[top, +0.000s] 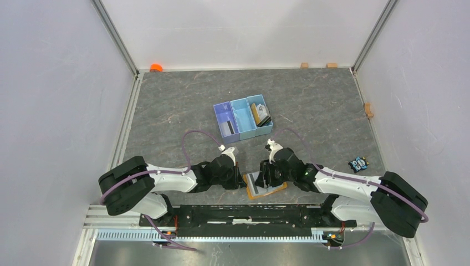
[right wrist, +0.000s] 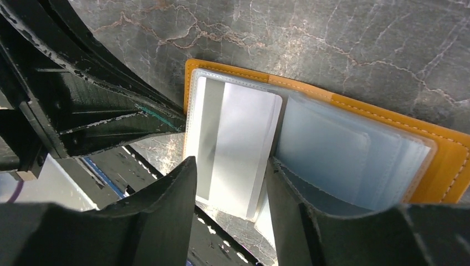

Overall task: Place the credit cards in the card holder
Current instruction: Insert the credit card into the card holder.

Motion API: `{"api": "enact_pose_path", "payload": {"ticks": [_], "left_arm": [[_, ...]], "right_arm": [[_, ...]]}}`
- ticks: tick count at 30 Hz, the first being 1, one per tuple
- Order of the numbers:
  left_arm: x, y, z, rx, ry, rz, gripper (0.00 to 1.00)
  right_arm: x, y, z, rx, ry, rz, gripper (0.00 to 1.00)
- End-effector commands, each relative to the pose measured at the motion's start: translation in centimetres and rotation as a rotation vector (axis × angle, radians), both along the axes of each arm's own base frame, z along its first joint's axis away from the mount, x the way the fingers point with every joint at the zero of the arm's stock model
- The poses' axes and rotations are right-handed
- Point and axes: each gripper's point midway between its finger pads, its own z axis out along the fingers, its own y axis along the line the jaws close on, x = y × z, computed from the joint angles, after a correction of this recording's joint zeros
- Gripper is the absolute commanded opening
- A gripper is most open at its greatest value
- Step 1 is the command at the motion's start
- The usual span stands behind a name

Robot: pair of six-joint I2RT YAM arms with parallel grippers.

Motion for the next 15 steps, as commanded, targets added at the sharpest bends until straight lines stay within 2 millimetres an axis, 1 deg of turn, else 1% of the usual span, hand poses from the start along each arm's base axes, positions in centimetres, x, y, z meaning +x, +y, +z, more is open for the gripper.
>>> {"api": "enact_pose_path", "payload": {"ticks": [1,3,5,7,9,11,13,15], "left_arm": [[-0.5,1.1,-1.0,0.052,0.012,0.011,0.02],[-0.5,1.6,-0.9,0.066,0.003,0.018,0.02],[-0.4,2.2,-0.6,0.078,-0.01,0.022,0.05],[-0.4,2.5,0.1,0.071,-0.027,0.02,0.14],[0.0,2.9,0.7,0.075,-0.055,0.037,0.23],[0.1,3.1,1.3,0.069,-0.063,0.036,0.31],[0.1,3.2,1.7,0.068,-0.067,0.031,0.38],[-0.1,3.4,1.8,0.082,-0.061,0.02,0.43]], "right_arm": [[0.6,0.5,1.1,-0.063,-0.053,0.016,0.58],[1.2,-0.2,1.6,-0.109,-0.091,0.007,0.65],[1.8,-0.9,2.6,-0.14,-0.133,-0.001,0.74],[2.8,-2.2,3.7,-0.19,-0.193,-0.033,0.83],[3.5,-3.5,4.5,-0.234,-0.23,-0.052,0.89],[4.1,-5.1,4.6,-0.272,-0.241,-0.073,0.93],[4.5,-6.8,4.1,-0.298,-0.221,-0.092,0.93],[4.6,-7.8,3.6,-0.29,-0.195,-0.098,0.92]]}}
